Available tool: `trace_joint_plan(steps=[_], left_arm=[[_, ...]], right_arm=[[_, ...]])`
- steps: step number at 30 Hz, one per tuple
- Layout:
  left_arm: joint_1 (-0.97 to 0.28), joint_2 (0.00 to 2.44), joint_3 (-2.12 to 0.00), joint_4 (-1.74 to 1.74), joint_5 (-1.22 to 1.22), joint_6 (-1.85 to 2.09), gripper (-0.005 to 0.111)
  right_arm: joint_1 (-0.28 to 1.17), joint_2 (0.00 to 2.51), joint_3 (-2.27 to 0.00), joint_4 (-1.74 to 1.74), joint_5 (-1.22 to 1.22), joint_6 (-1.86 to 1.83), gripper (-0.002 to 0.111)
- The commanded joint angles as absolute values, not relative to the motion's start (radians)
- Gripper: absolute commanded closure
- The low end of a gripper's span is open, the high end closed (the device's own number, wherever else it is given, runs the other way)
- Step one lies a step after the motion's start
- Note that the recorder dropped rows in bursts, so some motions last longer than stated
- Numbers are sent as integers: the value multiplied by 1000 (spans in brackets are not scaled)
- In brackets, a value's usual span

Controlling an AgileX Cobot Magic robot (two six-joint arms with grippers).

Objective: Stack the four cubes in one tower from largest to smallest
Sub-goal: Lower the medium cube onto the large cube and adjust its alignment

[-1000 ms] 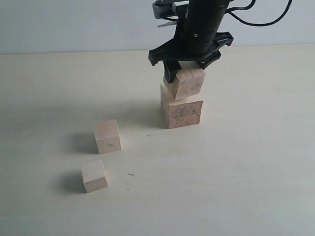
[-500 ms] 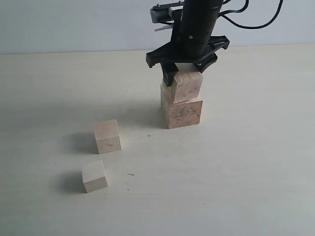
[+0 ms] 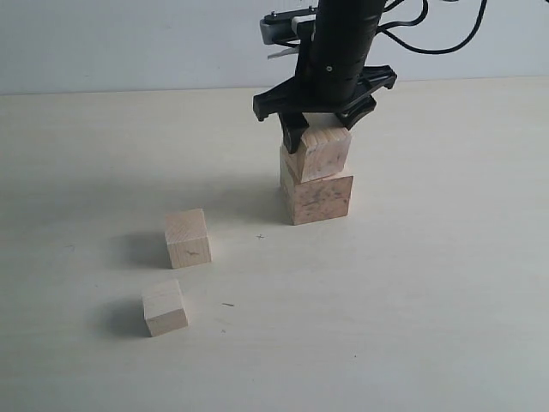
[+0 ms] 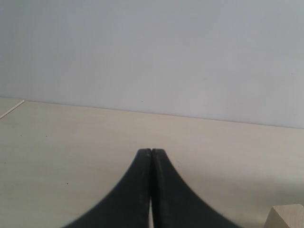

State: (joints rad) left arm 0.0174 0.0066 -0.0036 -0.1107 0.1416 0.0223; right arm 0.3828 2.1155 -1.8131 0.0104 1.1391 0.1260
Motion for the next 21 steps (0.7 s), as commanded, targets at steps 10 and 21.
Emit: trace_joint_plan(steps=[10, 21], left_arm=[[11, 0, 0, -116, 141, 26, 107], [11, 0, 0, -116, 141, 23, 107]], right_arm=[[376, 2113, -1822, -10, 1130, 144, 108], [376, 2136, -1822, -6, 1138, 143, 108]])
